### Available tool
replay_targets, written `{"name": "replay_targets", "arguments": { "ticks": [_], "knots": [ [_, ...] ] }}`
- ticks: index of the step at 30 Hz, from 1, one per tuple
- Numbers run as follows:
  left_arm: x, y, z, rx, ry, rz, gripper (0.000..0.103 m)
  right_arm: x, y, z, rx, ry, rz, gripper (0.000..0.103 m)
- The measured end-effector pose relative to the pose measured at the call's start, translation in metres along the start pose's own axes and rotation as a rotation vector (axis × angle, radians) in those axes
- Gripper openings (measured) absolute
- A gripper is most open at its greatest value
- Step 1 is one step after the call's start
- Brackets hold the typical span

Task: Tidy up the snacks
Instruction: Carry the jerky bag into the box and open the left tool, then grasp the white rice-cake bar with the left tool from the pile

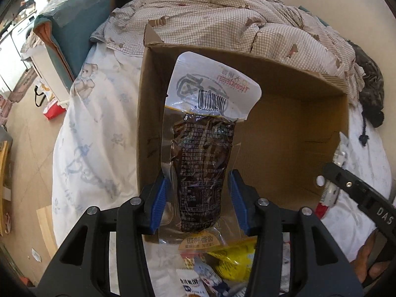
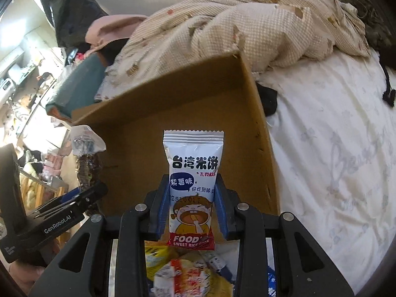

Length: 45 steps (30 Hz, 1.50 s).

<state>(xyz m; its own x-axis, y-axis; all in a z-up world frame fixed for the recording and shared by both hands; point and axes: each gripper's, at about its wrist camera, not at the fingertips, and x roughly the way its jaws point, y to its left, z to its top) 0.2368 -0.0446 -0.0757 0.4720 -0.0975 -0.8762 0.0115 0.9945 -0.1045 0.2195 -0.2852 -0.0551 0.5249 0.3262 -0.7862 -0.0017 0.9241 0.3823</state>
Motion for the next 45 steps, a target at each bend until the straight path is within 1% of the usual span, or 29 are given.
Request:
{"name": "replay_targets", "arguments": {
  "ticks": [5,9,10,11,12,13,14,15,16,17,21,26,31,36,38,40,42,45],
  "knots": [
    [0.007,0.0,-0.002,-0.002,0.018,-0.012,0.049,0.006,-0.002,0.002,0.017,0.011,0.009,0.036],
    [0.005,0.001,-0.002,-0.003,0.01,-0.008,0.054,0.003,0.002,0.003,0.013,-0.016,0.014,0.038],
    [0.004,0.002,-0.002,-0.009,0.006,-0.011,0.055,0.002,0.002,0.003,0.013,-0.021,0.016,0.041],
    [0.003,0.003,-0.001,-0.014,0.0,-0.013,0.057,0.0,0.002,0.004,0.018,-0.026,0.02,0.047],
    [0.002,0.003,-0.001,-0.014,-0.005,-0.007,0.057,-0.001,0.001,0.004,0.025,-0.034,0.02,0.063],
    [0.0,0.004,0.0,-0.014,-0.009,0.001,0.059,-0.003,0.001,0.004,0.032,-0.047,0.02,0.072],
    [-0.002,0.004,0.0,-0.015,-0.014,-0.004,0.066,-0.005,0.001,0.004,0.033,-0.061,0.02,0.074],
    [-0.004,0.005,0.001,-0.02,-0.017,-0.024,0.072,-0.005,0.001,0.004,0.028,-0.061,0.016,0.075],
    [-0.006,0.007,0.001,-0.031,-0.019,-0.048,0.085,-0.005,0.001,0.005,0.022,-0.054,0.012,0.075],
    [-0.008,0.008,0.002,-0.045,-0.023,-0.064,0.088,-0.004,0.001,0.005,0.021,-0.048,0.014,0.075],
    [-0.013,0.009,0.003,-0.053,-0.043,-0.067,0.088,-0.002,0.003,0.005,0.015,-0.036,0.02,0.075],
    [-0.021,0.007,-0.001,-0.012,-0.087,-0.036,0.088,-0.004,0.007,0.006,0.005,-0.037,0.025,0.075],
    [-0.036,0.009,-0.003,-0.002,-0.131,-0.055,0.088,-0.013,0.007,0.008,0.018,-0.056,0.036,0.075],
    [-0.053,0.015,-0.006,-0.015,-0.173,-0.05,0.088,-0.032,0.01,0.009,0.012,-0.092,0.044,0.075],
    [-0.063,0.019,-0.009,-0.023,-0.205,-0.022,0.088,-0.044,0.01,0.007,0.019,-0.11,0.05,0.075],
    [-0.071,0.022,-0.012,-0.032,-0.226,-0.013,0.088,-0.053,0.009,0.004,0.032,-0.119,0.056,0.075],
    [-0.077,0.026,-0.014,-0.04,-0.234,-0.025,0.088,-0.064,0.009,-0.002,0.04,-0.126,0.066,0.075],
    [-0.087,0.032,-0.023,-0.045,-0.237,-0.008,0.088,-0.075,0.015,-0.01,0.01,-0.134,0.053,0.075]
  ]
}}
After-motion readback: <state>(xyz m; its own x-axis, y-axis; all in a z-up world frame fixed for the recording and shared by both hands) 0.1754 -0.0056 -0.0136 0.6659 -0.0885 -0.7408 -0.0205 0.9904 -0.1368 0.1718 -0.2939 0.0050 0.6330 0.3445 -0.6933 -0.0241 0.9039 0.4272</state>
